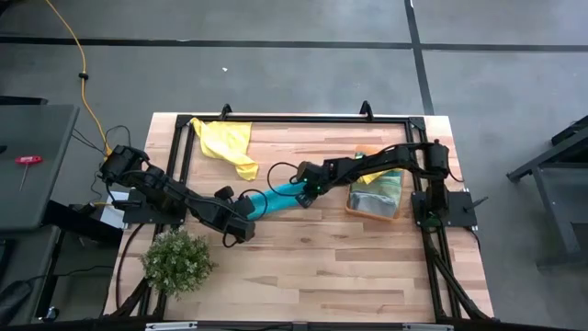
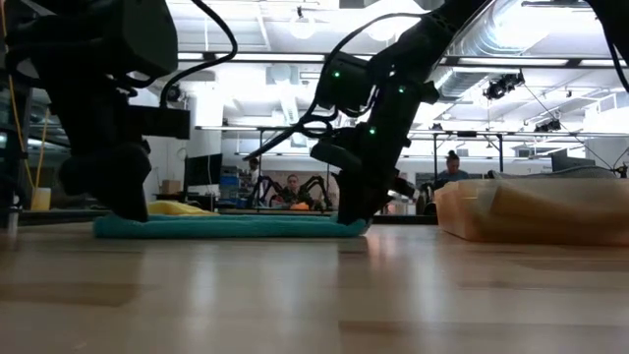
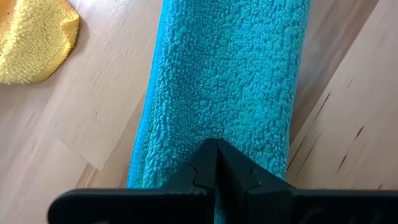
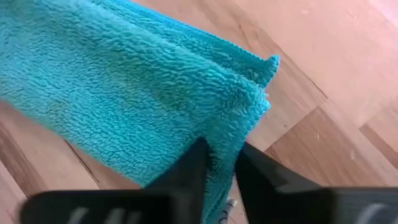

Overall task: Fold microfiber towels
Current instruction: Fold the blue microfiber cloth

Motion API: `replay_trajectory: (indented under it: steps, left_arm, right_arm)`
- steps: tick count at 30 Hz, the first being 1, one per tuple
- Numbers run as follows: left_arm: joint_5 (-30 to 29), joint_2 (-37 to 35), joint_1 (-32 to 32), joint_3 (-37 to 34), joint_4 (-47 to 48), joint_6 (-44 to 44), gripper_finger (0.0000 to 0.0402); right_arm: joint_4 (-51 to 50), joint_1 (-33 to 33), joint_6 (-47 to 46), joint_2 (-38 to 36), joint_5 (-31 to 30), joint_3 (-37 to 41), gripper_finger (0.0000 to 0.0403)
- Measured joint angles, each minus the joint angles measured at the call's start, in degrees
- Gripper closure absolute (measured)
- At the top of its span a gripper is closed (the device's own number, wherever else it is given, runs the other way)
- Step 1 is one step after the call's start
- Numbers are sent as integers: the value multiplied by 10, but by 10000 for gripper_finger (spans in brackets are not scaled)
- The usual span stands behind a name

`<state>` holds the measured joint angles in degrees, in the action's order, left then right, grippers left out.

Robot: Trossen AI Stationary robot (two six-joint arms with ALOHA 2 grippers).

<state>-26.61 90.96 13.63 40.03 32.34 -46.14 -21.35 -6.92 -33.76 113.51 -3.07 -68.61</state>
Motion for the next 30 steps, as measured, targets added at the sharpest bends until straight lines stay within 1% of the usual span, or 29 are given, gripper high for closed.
replay_trajectory:
  steps: [2, 4, 7, 9, 12, 15, 19, 23, 25, 30]
  left_arm:
    - [-4, 0, 0, 0, -5, -2, 401]
    - [-9, 0, -2, 1, -16, 9, 401]
    - [-12, 0, -5, 17, -17, 47, 401]
    - [-20, 0, -3, 32, -12, 70, 401]
    - [-50, 0, 6, 58, 13, 93, 401]
    - [-81, 0, 21, 74, 35, 99, 401]
    - [-113, 0, 35, 75, 37, 99, 401]
    - [-114, 12, 37, 75, 33, 96, 401]
    - [-113, 22, 36, 76, 31, 109, 401]
    - [-79, 75, 31, 75, 14, 154, 401]
  right_arm:
    - [-3, 0, 17, 0, -4, 0, 376]
    - [-4, 1, 32, 0, -13, -1, 394]
    - [-19, 0, 44, -4, -31, -1, 391]
    - [-50, -5, 58, -13, -51, 1, 398]
    - [-93, -13, 69, -23, -86, 2, 399]
    - [-148, -20, 73, -38, -121, 3, 401]
    - [-180, -25, 73, -57, -145, 3, 401]
    - [-179, -23, 78, -80, -148, 3, 402]
    - [-178, -20, 82, -93, -146, 2, 402]
    - [-177, -15, 81, -118, -144, 2, 402]
